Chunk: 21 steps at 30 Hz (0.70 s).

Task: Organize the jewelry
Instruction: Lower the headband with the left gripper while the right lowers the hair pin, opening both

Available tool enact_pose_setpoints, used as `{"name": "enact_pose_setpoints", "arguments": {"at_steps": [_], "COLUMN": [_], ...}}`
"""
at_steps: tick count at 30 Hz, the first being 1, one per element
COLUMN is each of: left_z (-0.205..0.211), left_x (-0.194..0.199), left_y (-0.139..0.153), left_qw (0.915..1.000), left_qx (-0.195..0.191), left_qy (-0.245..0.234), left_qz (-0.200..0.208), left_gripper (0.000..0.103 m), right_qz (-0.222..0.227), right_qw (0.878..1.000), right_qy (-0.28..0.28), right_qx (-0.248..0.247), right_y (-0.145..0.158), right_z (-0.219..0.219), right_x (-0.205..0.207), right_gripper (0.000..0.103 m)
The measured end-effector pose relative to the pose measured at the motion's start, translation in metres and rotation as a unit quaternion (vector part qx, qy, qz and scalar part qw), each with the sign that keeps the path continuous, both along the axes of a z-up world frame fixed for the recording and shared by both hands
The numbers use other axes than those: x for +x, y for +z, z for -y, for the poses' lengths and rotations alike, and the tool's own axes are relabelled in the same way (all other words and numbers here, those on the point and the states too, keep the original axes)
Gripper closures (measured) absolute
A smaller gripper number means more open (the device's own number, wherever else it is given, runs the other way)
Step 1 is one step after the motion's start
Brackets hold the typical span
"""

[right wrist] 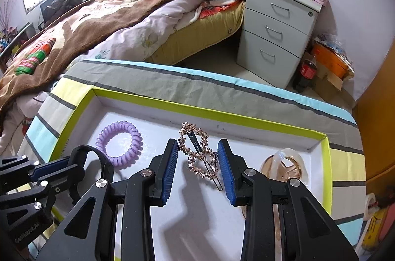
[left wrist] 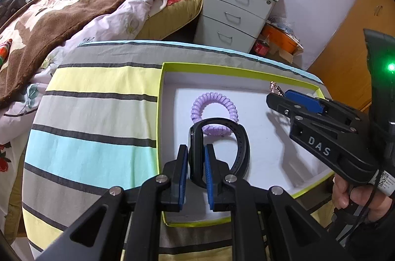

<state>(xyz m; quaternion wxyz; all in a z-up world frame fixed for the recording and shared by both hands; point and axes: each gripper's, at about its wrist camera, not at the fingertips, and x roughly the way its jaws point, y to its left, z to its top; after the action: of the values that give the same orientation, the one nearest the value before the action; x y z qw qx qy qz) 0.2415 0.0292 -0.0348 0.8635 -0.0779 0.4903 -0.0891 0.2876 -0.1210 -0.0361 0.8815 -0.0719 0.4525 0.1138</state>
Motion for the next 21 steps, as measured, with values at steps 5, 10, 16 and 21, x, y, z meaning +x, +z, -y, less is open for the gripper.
{"name": "enact_pose_setpoints", "arguments": {"at_steps": [5,10,16,21], "left_z": [0.0015,0.0018,0.0006,0.0001], "left_x": [0.0017,0.0018,0.0036,0.0031], "left_y": [-0.0014,-0.0022,-0.0019,-0.0027], "left_qw": [1.0000,1.0000,1.0000,1.0000], "left_qx": [0.001,0.002,0.002,0.004], "left_qy": [-0.001,-0.002,-0.001,0.001], "left_qz": [-0.001,-0.003,-0.004,-0.006], "left_gripper": [0.089,0.089,0.088,0.087], "right_qz": [-0.003,-0.006,-0.006,-0.007], "right_qw": [1.000,1.000,1.000,1.000], "right_qy": [0.000,0.002,0.004,0.006], "right_qx": [-0.011,-0.012,-0.019,-0.024], "right_y": [-0.0037,-0.0043,-0.0057,-0.0076], "right_z": [-0.0011,-0.0018,-0.0032,-0.0046], "right_x": [0.0023,0.0046,0.0054,0.0058], "right_gripper": [0.068,0.068,0.068,0.068]}}
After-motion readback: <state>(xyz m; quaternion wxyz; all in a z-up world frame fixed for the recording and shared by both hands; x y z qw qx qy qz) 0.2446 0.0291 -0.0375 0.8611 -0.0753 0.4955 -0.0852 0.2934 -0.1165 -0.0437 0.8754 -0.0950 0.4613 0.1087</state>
